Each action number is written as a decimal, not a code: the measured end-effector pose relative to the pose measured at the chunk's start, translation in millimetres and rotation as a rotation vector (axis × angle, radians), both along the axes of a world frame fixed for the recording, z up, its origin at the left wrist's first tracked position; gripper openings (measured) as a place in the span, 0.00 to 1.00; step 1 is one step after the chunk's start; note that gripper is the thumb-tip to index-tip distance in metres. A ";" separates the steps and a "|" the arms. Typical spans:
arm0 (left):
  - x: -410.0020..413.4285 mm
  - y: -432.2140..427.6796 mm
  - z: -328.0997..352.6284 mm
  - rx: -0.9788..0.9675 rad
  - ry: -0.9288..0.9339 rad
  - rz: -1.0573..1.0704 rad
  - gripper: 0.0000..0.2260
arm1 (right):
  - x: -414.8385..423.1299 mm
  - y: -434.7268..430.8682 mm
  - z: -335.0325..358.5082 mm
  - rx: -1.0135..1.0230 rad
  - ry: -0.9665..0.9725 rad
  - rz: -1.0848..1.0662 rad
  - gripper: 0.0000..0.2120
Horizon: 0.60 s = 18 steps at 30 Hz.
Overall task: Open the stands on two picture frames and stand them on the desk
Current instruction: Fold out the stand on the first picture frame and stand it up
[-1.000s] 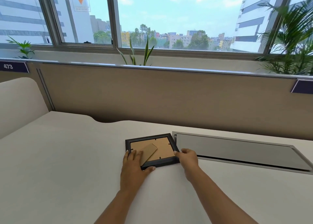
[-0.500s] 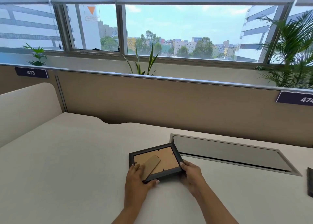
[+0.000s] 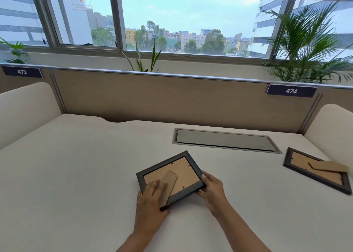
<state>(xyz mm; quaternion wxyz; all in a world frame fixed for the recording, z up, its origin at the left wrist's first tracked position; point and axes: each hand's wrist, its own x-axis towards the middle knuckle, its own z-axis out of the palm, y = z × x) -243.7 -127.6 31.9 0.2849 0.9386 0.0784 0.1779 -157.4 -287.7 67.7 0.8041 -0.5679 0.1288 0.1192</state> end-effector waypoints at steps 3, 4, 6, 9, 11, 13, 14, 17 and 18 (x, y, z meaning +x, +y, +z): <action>-24.5 -14.6 7.4 0.150 0.014 0.026 0.31 | -25.4 -7.3 4.6 -0.007 -0.015 -0.002 0.06; -31.3 -18.4 11.1 0.207 0.041 0.016 0.32 | -32.9 -9.7 5.6 0.001 -0.013 -0.005 0.06; -43.1 -23.0 15.6 0.300 0.024 -0.008 0.36 | -49.1 -14.5 8.1 0.022 -0.013 -0.015 0.06; -59.8 -27.5 20.1 0.419 -0.040 0.018 0.36 | -71.1 -18.1 12.2 0.038 -0.030 -0.036 0.06; -65.5 -26.4 20.6 0.486 -0.081 0.038 0.34 | -80.1 -17.2 15.7 0.046 -0.052 -0.041 0.06; -71.9 -25.5 22.3 0.521 -0.106 0.047 0.33 | -89.5 -16.8 21.6 0.044 -0.082 -0.027 0.06; -75.5 -25.5 22.4 0.534 -0.118 0.040 0.33 | -94.1 -16.9 24.6 0.036 -0.098 -0.021 0.06; -85.8 -28.4 25.4 0.546 -0.147 -0.004 0.33 | -104.2 -16.8 34.3 0.014 -0.150 -0.024 0.07; -88.3 -29.9 28.5 0.533 -0.155 -0.015 0.32 | -106.2 -16.4 37.6 0.012 -0.174 -0.027 0.07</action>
